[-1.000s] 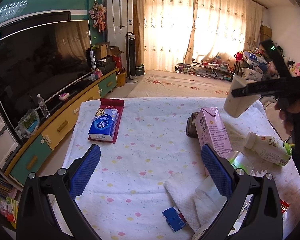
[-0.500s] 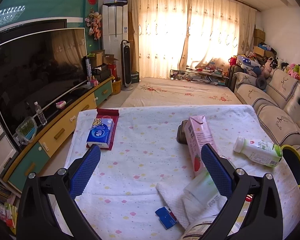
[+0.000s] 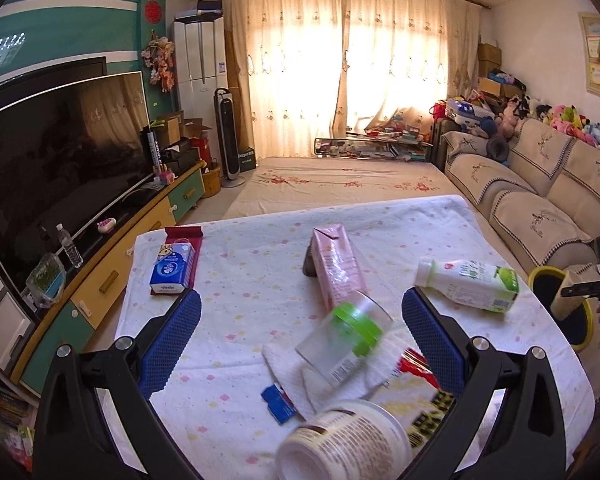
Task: Collect trash
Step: 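Carry the paper cup over the yellow bin and open the right tool, then grasp the white plastic tub with the left tool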
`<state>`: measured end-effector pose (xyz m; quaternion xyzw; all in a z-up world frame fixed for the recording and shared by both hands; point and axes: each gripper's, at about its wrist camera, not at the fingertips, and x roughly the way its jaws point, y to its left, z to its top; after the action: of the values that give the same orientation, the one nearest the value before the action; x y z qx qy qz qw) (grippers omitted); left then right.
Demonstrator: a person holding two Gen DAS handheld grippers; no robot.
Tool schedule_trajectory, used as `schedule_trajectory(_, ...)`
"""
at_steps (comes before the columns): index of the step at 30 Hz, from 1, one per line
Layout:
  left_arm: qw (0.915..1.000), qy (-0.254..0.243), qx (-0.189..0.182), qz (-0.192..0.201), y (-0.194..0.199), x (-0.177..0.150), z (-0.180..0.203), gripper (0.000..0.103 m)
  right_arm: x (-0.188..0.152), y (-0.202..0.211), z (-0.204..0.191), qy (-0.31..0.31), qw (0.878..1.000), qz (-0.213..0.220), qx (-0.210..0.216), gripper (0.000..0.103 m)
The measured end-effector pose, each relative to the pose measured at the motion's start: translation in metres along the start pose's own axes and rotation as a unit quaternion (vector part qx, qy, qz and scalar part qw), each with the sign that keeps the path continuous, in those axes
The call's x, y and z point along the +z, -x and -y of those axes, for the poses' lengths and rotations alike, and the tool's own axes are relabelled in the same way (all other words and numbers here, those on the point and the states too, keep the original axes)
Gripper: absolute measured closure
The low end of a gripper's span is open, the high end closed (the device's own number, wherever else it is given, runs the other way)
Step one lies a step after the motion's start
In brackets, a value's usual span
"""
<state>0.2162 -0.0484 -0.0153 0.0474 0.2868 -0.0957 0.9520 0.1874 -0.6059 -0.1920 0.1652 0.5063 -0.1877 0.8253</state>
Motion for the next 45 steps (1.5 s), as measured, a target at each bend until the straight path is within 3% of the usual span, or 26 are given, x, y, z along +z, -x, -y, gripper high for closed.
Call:
schedule_trajectory(5,0.9997,-0.008,-0.013,-0.017,0.012,-0.011,0.015,0.004,-0.005,-0.027,0.007,0.0,1.0,-0.023,-0.002,0.044)
schedule_trajectory(17,0.9986,-0.021,-0.012,-0.047,0.028,-0.033,0.022,0.004,-0.008,-0.018,0.004,0.004,1.0,-0.007,0.015,0.037)
schedule_trajectory(27,0.9936,-0.064,0.023,-0.09,0.022,-0.072,0.035,0.004,-0.007,-0.003,-0.006,0.013,1.0,0.005,0.028,0.035)
schedule_trajectory(36,0.9926,-0.055,0.043,-0.099,0.014,-0.074,0.02,0.004,-0.01,0.003,-0.013,0.019,0.999,0.005,0.035,0.035)
schedule_trajectory(39,0.9935,-0.036,0.033,-0.103,0.014,-0.071,0.012,0.004,-0.009,0.002,-0.016,0.02,0.999,0.003,0.035,0.035)
schedule_trajectory(45,0.9917,-0.062,0.025,-0.11,0.007,-0.07,0.034,0.004,-0.008,0.002,-0.023,0.024,0.999,0.002,0.038,0.035)
